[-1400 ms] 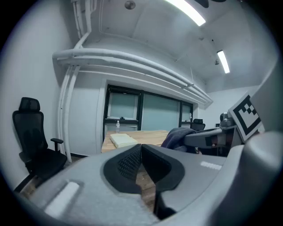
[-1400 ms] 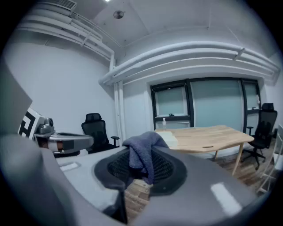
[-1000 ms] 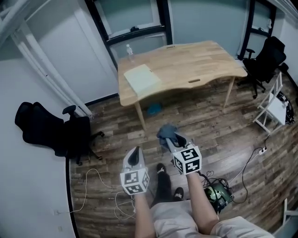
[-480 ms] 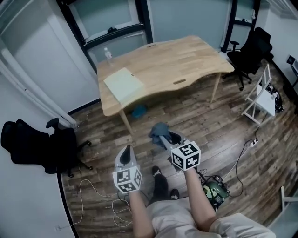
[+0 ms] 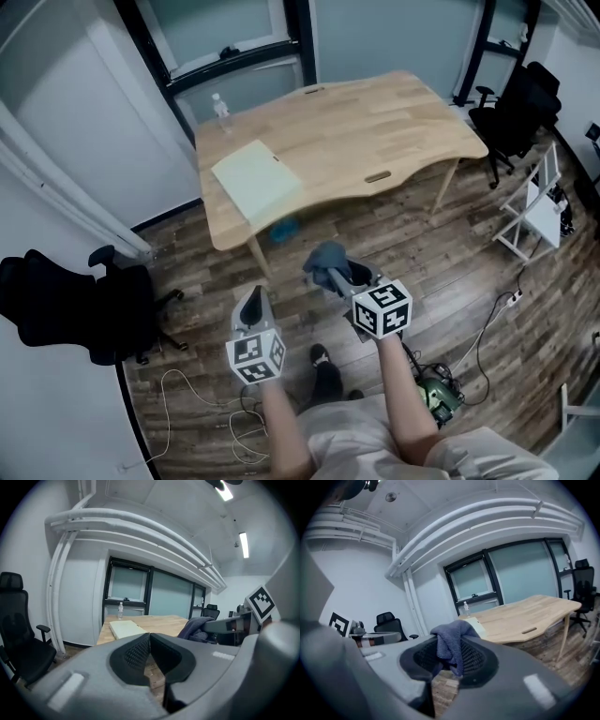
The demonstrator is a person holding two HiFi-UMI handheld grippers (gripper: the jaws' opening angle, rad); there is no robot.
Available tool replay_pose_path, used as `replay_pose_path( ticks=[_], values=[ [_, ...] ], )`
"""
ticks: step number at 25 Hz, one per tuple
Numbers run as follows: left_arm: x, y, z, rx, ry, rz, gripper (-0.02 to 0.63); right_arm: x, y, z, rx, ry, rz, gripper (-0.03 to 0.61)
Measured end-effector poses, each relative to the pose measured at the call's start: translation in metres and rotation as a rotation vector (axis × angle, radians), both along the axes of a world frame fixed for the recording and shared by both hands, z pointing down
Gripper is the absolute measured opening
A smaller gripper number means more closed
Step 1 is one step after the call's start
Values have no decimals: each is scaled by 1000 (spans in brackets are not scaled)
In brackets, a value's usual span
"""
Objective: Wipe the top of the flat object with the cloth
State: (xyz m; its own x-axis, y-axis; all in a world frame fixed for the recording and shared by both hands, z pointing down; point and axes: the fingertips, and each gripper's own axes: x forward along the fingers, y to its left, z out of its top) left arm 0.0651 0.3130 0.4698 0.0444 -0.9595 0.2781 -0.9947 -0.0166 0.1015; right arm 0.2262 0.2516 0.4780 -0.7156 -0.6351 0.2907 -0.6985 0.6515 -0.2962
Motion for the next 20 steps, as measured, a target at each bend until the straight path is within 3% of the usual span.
replay_pose_path(
  ticks=[9, 15, 20],
  values=[
    [-48, -86, 0, 50, 64, 4, 9, -40, -70, -8, 46, 113, -20, 101],
    [-95, -119, -4, 61, 62, -4, 9, -86, -107, -9, 60, 115, -31, 101],
    [-112, -138, -11, 95, 70, 41, 9, -128, -126, -10, 76, 126, -80, 100]
  ],
)
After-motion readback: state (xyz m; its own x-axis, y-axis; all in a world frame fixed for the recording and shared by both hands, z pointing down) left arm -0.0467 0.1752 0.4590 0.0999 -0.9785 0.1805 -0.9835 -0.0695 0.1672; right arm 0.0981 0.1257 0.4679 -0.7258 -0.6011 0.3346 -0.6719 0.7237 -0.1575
